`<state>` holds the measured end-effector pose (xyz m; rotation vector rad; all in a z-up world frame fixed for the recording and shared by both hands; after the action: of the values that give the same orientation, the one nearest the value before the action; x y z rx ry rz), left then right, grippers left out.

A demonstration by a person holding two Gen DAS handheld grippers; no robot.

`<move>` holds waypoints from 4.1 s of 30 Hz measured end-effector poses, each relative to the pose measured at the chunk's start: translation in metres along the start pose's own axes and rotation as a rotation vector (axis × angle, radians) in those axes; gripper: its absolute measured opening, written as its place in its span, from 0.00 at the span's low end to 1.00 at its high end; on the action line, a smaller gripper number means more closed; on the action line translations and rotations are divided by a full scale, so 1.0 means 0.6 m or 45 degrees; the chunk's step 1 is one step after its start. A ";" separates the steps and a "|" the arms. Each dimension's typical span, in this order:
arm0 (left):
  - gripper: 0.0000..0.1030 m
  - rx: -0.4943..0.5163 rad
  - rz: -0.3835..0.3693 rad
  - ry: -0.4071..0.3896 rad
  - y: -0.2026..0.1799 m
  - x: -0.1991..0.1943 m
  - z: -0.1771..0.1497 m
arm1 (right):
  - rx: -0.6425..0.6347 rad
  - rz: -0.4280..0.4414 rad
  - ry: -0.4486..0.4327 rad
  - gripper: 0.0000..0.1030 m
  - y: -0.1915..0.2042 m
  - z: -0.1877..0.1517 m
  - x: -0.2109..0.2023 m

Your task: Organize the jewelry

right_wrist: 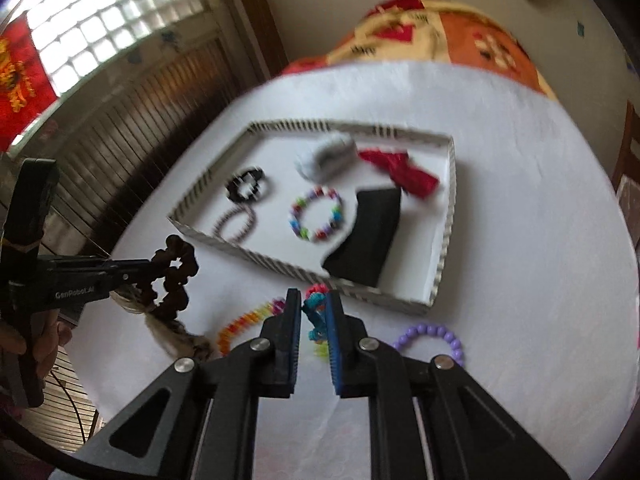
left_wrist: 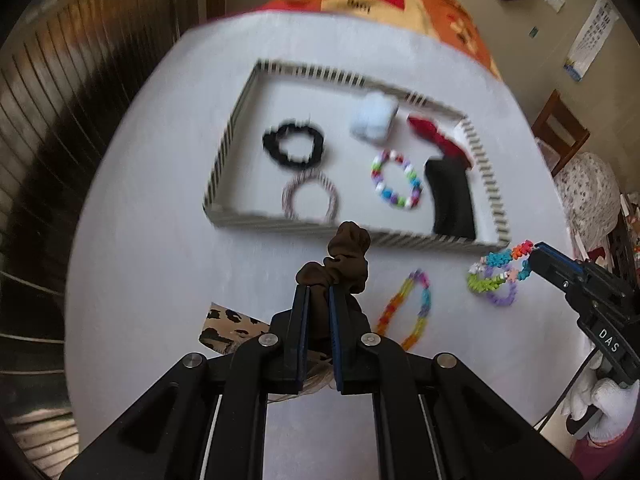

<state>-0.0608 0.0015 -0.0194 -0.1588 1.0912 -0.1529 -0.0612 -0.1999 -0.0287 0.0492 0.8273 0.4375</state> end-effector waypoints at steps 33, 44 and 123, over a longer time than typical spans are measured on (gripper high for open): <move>0.00 0.040 0.099 -0.061 0.008 0.137 0.289 | -0.087 0.240 0.089 0.12 0.106 0.136 0.152; 0.00 -0.018 0.108 0.033 0.042 0.247 0.327 | 0.092 0.157 0.266 0.12 0.014 0.098 0.281; 0.24 0.031 0.099 0.039 -0.113 0.049 -0.112 | 0.302 -0.290 0.105 0.62 -0.158 -0.186 -0.080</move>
<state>-0.1103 -0.0742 -0.0615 -0.0923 1.1238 -0.0988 -0.1362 -0.3190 -0.0908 0.1559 0.9511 0.1260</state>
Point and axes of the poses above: each gripper's, at about its wrist camera, not at the fingertips, and x roughly the way its jaws point, y to its left, z to its top, the point moved 6 cm from there along x, roughly the way its jaws point, and after that the axes turned 5 degrees about -y, right-handed, at the moved point
